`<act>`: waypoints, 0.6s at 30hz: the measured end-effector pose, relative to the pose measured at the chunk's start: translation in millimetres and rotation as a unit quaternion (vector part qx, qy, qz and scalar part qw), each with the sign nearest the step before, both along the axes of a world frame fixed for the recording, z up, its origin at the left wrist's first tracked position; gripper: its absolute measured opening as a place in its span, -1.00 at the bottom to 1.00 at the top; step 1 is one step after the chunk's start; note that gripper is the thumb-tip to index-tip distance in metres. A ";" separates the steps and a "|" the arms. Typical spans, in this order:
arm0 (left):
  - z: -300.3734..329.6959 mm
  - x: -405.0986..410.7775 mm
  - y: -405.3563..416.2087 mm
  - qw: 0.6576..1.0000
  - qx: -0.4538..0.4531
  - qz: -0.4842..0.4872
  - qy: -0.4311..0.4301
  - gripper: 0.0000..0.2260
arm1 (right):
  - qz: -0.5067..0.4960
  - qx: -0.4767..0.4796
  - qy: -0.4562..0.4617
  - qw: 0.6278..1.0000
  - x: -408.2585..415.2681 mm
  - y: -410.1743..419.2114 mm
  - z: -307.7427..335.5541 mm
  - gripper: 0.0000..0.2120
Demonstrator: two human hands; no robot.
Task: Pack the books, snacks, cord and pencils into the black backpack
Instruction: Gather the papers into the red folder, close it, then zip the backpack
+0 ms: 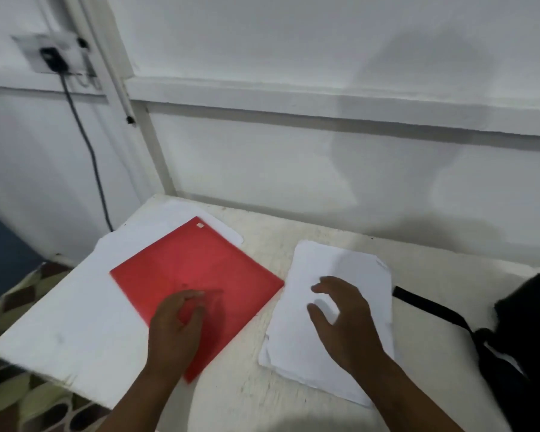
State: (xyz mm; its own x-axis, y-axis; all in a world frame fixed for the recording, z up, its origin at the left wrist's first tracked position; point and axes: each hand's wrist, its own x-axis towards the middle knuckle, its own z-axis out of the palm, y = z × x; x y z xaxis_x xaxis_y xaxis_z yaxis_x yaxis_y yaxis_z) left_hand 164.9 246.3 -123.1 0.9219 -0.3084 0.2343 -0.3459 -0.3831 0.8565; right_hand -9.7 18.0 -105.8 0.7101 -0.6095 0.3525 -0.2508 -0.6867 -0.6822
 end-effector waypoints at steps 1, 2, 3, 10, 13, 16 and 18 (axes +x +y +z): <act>-0.7 2.3 8.9 1.000 0.001 0.013 -0.006 -0.69 | 0.026 0.013 0.012 1.000 9.2 9.1 0.7 -0.75; -1.8 5.5 18.9 1.000 0.004 0.022 -0.015 -0.71 | 0.050 0.025 0.025 0.998 17.7 18.0 2.4 -0.75; -3.3 10.4 28.4 0.999 0.011 0.028 -0.030 -0.73 | 0.074 0.034 0.038 0.996 26.4 26.5 2.9 -0.75; -7.3 77.9 85.6 0.992 0.058 0.042 -0.103 -0.78 | 0.166 0.044 0.095 0.981 87.0 82.2 -11.6 -0.67; -15.4 124.2 107.3 0.992 0.093 0.040 -0.076 -0.78 | 0.181 0.050 0.117 0.975 117.6 115.1 -11.4 -0.55; -21.9 164.0 127.3 0.984 0.156 0.070 -0.046 -0.65 | 0.182 0.009 0.195 0.964 149.7 150.9 -17.1 -0.17; -24.1 186.3 140.0 0.970 0.223 0.098 -0.013 -0.47 | 0.169 -0.037 0.248 0.953 166.7 169.3 -26.5 0.07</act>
State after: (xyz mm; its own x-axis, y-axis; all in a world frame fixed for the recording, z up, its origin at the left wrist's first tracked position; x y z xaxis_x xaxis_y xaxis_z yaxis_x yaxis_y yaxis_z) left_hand 351.1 386.3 -147.2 0.9685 -0.2047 0.1421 -0.2490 -0.7733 0.5831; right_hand 157.0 187.3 -132.3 0.9517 -0.3037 -0.0454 -0.2870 -0.8269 -0.4836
